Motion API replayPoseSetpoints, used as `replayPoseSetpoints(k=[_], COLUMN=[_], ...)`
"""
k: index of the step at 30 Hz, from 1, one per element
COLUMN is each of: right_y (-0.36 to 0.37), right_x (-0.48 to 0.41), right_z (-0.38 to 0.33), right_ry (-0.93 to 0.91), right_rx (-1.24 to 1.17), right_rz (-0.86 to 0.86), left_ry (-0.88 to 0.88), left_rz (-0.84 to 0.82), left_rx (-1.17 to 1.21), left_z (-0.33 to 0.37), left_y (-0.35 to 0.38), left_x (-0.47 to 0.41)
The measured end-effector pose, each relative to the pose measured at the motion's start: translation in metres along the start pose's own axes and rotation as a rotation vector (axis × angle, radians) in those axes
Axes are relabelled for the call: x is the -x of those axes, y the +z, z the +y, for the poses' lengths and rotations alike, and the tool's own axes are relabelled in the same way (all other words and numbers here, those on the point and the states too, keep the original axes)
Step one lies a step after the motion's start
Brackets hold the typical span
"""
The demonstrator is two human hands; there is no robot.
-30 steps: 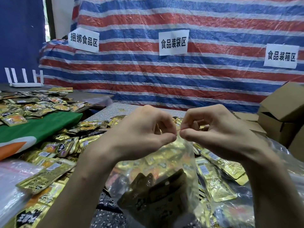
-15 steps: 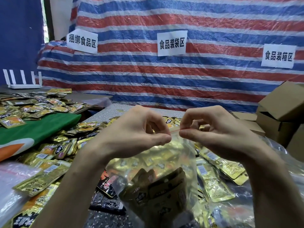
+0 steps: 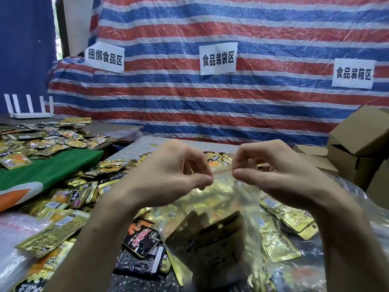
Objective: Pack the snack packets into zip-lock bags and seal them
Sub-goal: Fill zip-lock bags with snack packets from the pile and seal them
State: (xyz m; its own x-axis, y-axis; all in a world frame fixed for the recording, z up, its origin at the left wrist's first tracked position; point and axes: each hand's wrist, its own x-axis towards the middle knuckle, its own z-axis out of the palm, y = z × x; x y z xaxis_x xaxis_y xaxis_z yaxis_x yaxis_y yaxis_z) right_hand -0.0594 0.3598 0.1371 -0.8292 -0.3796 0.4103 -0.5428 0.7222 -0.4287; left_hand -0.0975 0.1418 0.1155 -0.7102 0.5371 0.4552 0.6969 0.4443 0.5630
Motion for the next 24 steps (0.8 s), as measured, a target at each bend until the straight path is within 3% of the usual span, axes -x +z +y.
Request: replayPoseSetpoints(k=[5, 13, 18, 24], right_y=[0.005, -0.003, 0.003, 0.004], right_x=[0.001, 0.003, 0.004, 0.003], right_z=[-0.009, -0.008, -0.012, -0.015], right_ry=[-0.004, 0.073, 0.107, 0.093], right_rx=[0.045, 0.016, 0.134, 0.122], right_rz=[-0.025, -0.037, -0.039, -0.086], left_ry=[-0.007, 0.003, -0.007, 0.063], left_rz=[0.083, -0.017, 0.069, 0.072], left_rx=[-0.093, -0.039, -0.13, -0.057], left_z=[0.002, 0.002, 0.004, 0.008], left_y=[0.01, 0.002, 0.009, 0.012], left_x=[-0.003, 0.0, 0.0, -0.001])
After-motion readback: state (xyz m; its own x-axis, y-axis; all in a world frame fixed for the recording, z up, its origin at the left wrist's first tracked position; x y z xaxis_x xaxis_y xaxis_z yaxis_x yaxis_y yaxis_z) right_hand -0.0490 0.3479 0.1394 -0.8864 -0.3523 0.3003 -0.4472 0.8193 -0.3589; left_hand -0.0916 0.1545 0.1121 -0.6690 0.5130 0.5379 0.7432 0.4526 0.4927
